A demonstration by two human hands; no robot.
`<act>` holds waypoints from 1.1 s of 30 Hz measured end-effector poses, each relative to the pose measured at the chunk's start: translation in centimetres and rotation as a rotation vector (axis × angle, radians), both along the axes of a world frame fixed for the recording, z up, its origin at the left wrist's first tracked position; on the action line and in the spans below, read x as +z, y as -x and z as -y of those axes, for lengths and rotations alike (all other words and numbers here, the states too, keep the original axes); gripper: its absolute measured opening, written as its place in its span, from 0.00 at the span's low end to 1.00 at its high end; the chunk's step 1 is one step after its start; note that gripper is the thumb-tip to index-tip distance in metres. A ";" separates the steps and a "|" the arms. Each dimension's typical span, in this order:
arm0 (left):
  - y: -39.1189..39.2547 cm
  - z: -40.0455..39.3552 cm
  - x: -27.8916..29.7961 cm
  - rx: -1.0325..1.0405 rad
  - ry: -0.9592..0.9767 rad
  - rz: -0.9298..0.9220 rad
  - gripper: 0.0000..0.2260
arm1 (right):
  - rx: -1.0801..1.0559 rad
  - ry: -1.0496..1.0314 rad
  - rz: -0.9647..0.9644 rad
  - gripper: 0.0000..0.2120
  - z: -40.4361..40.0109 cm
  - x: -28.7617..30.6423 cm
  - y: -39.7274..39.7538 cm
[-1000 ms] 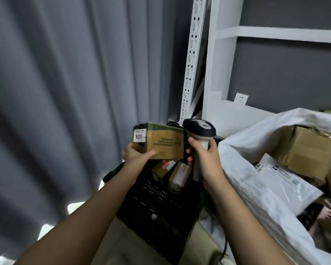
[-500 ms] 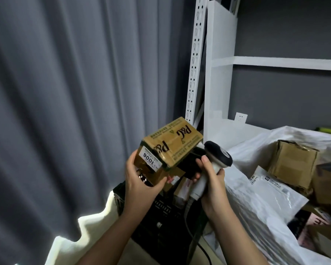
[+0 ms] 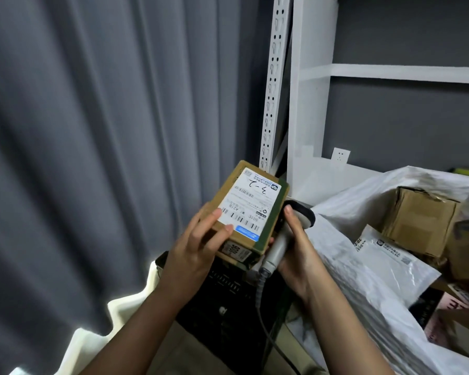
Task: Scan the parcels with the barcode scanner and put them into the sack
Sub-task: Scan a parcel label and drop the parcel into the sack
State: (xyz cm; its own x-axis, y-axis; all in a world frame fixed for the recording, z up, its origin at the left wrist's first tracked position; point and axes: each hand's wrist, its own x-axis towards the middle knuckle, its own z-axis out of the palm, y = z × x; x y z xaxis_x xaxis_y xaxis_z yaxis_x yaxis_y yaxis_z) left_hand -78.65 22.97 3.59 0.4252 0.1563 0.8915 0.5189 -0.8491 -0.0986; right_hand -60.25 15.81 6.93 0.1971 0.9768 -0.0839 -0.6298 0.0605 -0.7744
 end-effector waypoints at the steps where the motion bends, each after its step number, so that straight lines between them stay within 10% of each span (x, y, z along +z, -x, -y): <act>1: -0.1 0.1 0.0 -0.002 -0.011 -0.018 0.17 | 0.015 0.005 0.034 0.37 -0.1 -0.1 -0.1; 8: 0.1 1.0 -0.6 -0.061 0.234 -0.088 0.37 | -0.098 0.057 0.025 0.44 -0.9 -0.9 0.0; 16: -2.3 4.1 0.8 -0.459 1.720 0.684 0.45 | -0.280 -0.032 -0.034 0.20 -1.2 -0.2 2.1; 29: 2.7 -0.2 2.7 -0.220 1.489 0.749 0.46 | -0.451 -0.009 0.333 0.45 -1.5 -1.1 -0.2; 33: 2.8 -0.4 2.6 -0.254 1.514 0.876 0.32 | -0.291 -0.004 0.378 0.44 -1.6 -1.3 -0.8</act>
State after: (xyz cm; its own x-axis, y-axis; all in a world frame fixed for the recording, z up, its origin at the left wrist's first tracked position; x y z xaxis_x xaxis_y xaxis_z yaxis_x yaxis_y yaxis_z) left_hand -81.43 23.41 6.20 0.0887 0.9961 -0.0008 -0.1638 0.0153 0.9864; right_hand -59.48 17.45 5.60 0.4788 0.8765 0.0504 -0.2605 0.1967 -0.9452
